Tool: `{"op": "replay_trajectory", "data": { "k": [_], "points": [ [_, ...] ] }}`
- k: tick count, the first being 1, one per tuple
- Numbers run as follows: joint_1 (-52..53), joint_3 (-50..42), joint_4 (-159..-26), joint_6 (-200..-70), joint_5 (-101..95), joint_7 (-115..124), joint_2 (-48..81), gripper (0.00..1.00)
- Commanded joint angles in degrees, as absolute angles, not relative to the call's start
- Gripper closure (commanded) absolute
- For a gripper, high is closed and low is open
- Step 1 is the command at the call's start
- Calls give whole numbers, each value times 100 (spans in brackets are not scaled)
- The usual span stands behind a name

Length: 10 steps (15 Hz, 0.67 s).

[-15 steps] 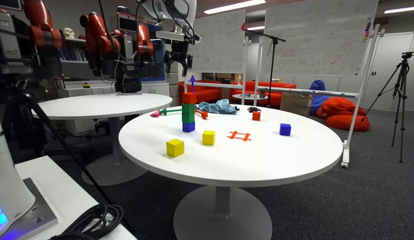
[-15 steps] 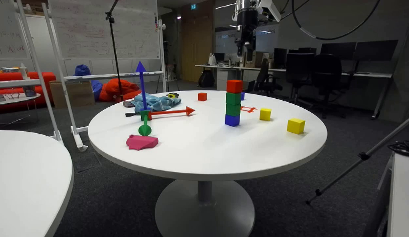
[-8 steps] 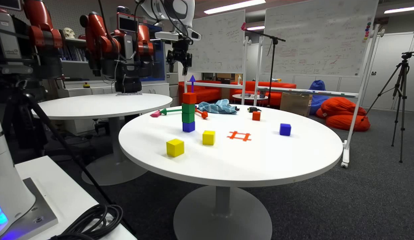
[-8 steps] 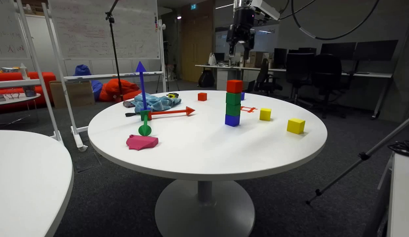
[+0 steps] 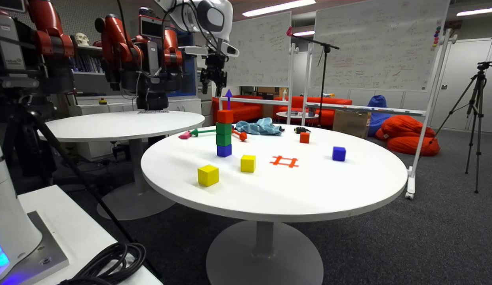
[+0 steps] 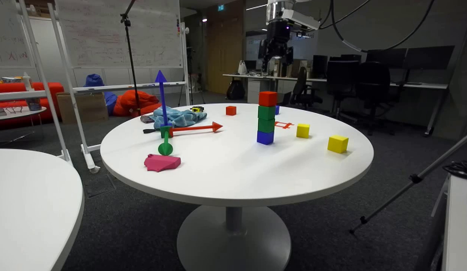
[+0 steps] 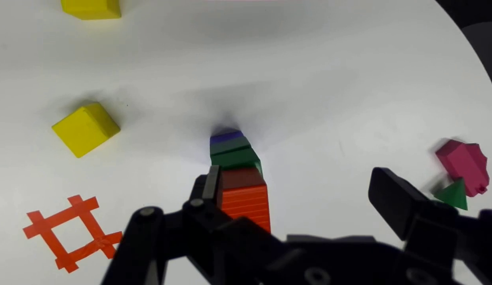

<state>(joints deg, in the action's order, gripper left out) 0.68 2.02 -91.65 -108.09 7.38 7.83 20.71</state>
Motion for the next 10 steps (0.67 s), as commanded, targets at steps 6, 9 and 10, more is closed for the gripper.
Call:
{"op": "replay_trajectory", "data": {
  "k": [6,9,10],
  "points": [
    [185,12,-8921,-10803,-172,597,2679,0],
    [195,30,-8762,-10755,-412,505,2806,0],
    [201,36,-8726,-10754,-454,472,2824,0]
  ]
}}
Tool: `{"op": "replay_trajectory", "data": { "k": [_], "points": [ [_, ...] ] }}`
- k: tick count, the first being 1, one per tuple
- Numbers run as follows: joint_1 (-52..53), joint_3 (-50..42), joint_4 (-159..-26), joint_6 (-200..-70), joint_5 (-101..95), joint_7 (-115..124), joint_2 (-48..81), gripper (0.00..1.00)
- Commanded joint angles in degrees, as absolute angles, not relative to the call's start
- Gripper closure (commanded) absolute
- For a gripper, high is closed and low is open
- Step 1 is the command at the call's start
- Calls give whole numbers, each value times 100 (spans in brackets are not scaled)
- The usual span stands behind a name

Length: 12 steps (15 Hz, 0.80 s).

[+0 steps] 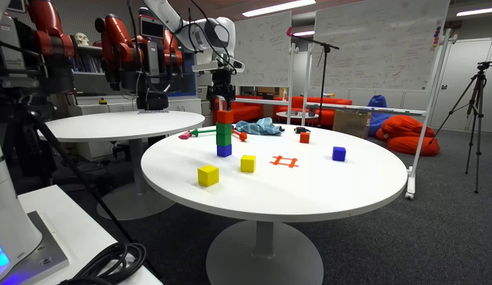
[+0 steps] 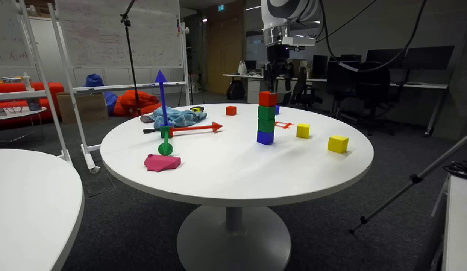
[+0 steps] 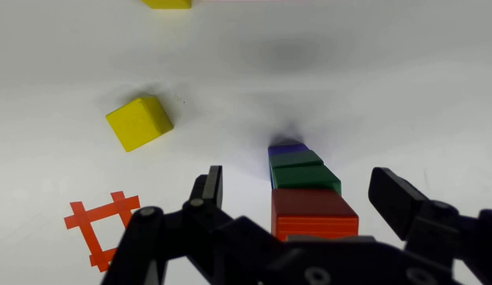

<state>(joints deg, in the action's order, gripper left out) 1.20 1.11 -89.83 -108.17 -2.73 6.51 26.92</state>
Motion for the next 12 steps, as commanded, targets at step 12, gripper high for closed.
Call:
{"op": "replay_trajectory", "data": {
  "k": [12],
  "points": [
    [-8,256,-7771,-10349,268,-330,3202,0]
  ]
}}
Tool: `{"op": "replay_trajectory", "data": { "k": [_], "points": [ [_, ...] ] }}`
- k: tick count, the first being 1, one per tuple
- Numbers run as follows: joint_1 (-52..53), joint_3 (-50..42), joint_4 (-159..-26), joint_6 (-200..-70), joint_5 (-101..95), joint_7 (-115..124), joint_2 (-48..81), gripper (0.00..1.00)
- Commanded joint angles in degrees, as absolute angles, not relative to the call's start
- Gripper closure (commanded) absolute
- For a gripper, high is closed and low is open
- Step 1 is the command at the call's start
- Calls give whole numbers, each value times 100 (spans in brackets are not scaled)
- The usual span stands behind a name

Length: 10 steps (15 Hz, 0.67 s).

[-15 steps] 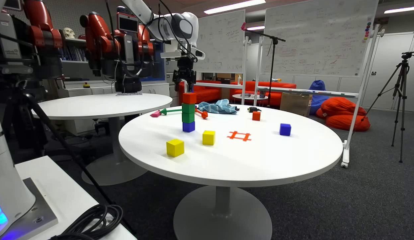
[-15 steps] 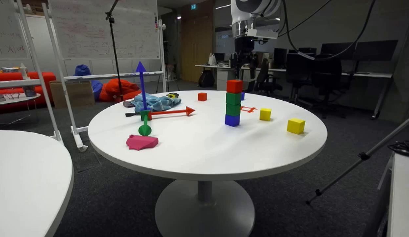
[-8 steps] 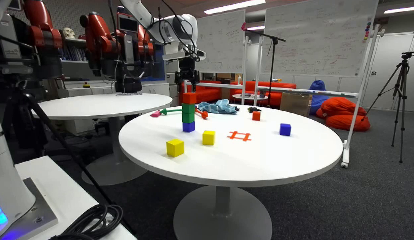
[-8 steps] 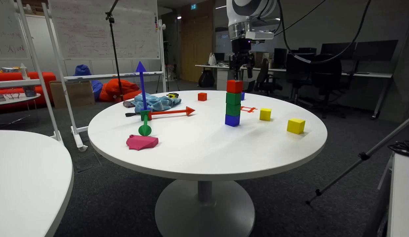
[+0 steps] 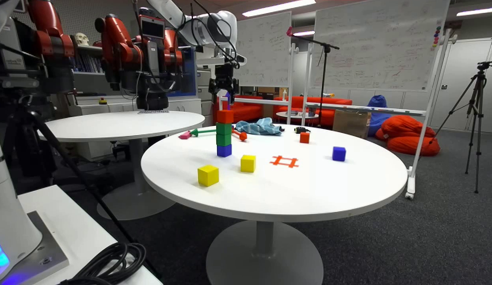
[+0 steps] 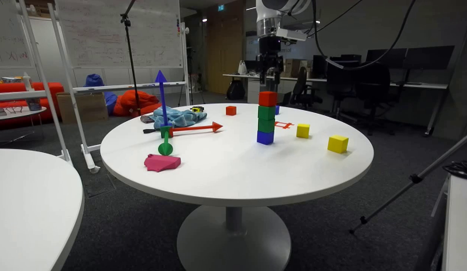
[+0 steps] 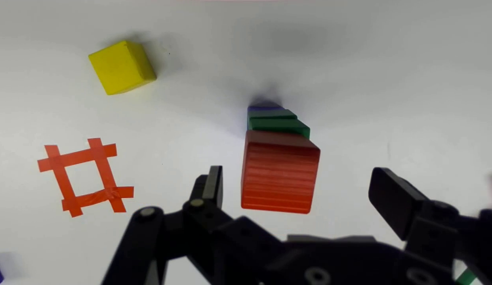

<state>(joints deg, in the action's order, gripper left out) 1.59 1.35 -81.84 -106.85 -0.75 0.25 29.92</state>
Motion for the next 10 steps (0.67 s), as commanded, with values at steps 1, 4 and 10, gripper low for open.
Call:
{"op": "replay_trajectory", "data": {
  "k": [1,4,10],
  "points": [
    [-24,261,-7704,-10263,351,-392,3238,0],
    [-40,235,-7578,-10093,486,-451,3360,0],
    [-42,230,-7451,-9978,513,-438,3566,0]
  ]
}}
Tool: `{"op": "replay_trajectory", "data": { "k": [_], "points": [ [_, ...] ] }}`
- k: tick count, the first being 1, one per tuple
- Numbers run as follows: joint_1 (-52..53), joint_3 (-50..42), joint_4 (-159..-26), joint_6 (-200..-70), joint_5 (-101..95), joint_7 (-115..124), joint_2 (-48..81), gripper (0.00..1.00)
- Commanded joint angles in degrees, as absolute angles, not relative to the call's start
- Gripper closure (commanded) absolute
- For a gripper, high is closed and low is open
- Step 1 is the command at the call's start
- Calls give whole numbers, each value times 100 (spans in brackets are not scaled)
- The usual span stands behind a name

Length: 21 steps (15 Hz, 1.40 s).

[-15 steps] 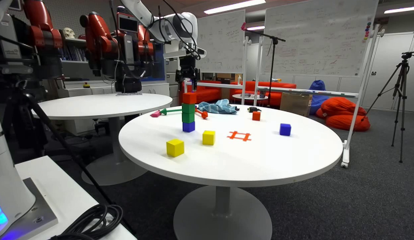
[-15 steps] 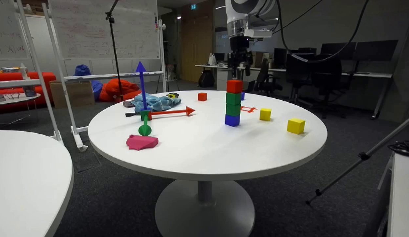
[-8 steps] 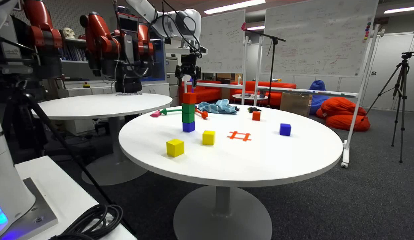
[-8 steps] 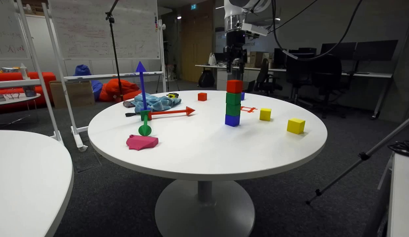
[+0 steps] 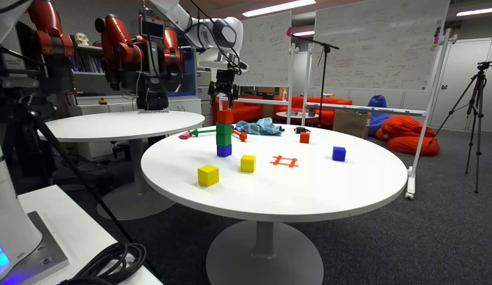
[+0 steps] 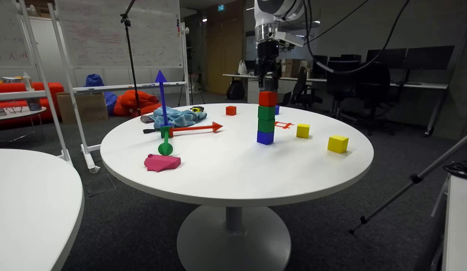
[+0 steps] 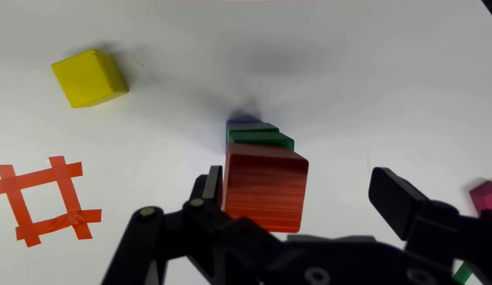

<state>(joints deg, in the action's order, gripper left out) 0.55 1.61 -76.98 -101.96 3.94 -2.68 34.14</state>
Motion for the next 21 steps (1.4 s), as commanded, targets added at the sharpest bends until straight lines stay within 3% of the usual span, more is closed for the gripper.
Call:
{"op": "replay_trajectory", "data": {
  "k": [1,14,15,16,18,21],
  "points": [
    [-32,226,-7439,-9973,497,-427,3586,0],
    [-47,244,-7361,-9918,505,-482,3802,0],
    [-49,250,-7355,-9925,502,-506,3815,4],
    [-49,255,-7360,-9940,495,-537,3814,26],
    [-45,256,-7359,-9940,482,-572,3808,31],
    [-38,255,-7352,-9937,471,-592,3797,54]
  ]
}}
